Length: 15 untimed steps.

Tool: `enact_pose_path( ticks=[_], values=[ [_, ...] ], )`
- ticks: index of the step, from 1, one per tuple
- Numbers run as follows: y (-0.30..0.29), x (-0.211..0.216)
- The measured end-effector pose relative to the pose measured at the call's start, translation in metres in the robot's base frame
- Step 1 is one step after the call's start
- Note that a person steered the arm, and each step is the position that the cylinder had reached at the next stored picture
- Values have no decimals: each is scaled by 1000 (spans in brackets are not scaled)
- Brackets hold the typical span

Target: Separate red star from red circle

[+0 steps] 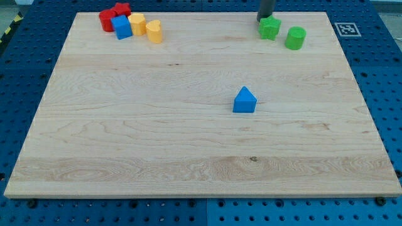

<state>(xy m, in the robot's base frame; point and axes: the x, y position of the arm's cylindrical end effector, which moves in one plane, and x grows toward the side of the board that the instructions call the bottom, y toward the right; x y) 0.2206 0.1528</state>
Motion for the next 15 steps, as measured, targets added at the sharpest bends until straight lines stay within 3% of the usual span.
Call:
enact_pose_path(
  ticks=[4,5,6,7,8,9,11,13,15],
  values=[
    [-1,37],
    [-54,31],
    [-110,52],
    [-118,117],
    [-166,146],
    [-255,139],
    [-437,76],
    [-457,39],
    [-454,-29]
  ],
)
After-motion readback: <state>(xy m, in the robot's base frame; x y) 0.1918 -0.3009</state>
